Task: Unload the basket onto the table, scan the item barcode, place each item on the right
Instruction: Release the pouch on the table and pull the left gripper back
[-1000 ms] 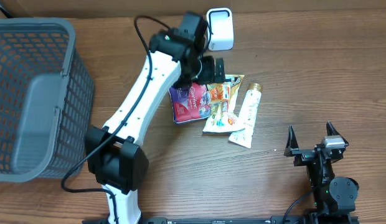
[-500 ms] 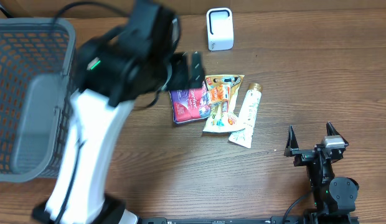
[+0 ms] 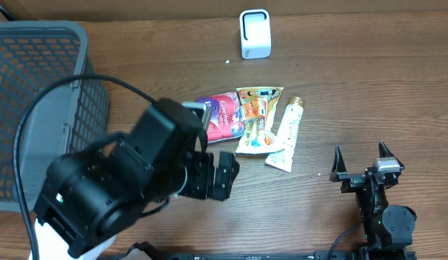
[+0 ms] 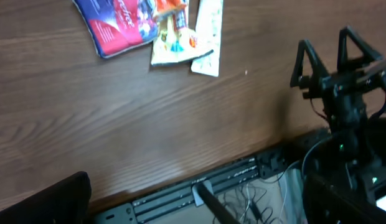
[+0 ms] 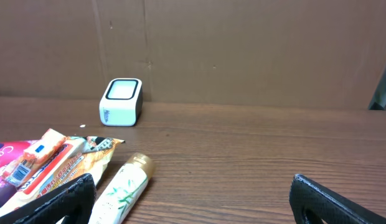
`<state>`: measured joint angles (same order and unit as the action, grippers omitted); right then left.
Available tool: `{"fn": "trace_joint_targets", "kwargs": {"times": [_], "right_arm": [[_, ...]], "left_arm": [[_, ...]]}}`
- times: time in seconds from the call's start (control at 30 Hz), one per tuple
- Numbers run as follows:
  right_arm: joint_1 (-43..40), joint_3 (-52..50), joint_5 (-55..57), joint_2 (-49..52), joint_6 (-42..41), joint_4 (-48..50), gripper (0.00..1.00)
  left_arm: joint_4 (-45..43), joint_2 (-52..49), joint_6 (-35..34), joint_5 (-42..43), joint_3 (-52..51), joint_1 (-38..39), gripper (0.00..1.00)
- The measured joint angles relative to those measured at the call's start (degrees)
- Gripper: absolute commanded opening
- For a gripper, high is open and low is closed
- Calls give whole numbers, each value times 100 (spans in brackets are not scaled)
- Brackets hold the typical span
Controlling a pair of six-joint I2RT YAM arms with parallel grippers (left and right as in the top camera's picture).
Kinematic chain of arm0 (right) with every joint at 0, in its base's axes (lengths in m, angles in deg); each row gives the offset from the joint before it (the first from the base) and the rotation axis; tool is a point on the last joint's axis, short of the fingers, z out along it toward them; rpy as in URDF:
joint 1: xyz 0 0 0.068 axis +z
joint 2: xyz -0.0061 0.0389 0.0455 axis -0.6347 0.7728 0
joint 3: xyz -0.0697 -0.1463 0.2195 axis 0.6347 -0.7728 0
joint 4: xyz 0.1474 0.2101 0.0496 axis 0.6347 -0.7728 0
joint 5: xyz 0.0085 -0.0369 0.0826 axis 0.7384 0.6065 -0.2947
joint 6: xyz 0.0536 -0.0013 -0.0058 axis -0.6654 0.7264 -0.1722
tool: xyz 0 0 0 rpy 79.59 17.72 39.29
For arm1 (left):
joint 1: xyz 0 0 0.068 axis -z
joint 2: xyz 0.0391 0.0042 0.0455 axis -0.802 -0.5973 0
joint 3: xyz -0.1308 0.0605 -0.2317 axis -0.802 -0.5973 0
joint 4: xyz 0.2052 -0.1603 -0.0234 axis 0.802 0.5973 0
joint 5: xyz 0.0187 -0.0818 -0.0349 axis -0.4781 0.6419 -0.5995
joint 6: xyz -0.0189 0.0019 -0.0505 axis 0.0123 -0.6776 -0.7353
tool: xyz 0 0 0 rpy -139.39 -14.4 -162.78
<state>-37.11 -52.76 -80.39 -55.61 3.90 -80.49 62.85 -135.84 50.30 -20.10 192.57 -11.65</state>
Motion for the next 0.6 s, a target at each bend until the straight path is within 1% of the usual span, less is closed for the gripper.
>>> {"fn": "trace_joint_targets", "kwargs": {"times": [0.6], "right_arm": [[0, 0, -2, 0, 0, 2, 100]], "left_arm": [[-7, -243, -101, -39, -57, -2, 100]]}}
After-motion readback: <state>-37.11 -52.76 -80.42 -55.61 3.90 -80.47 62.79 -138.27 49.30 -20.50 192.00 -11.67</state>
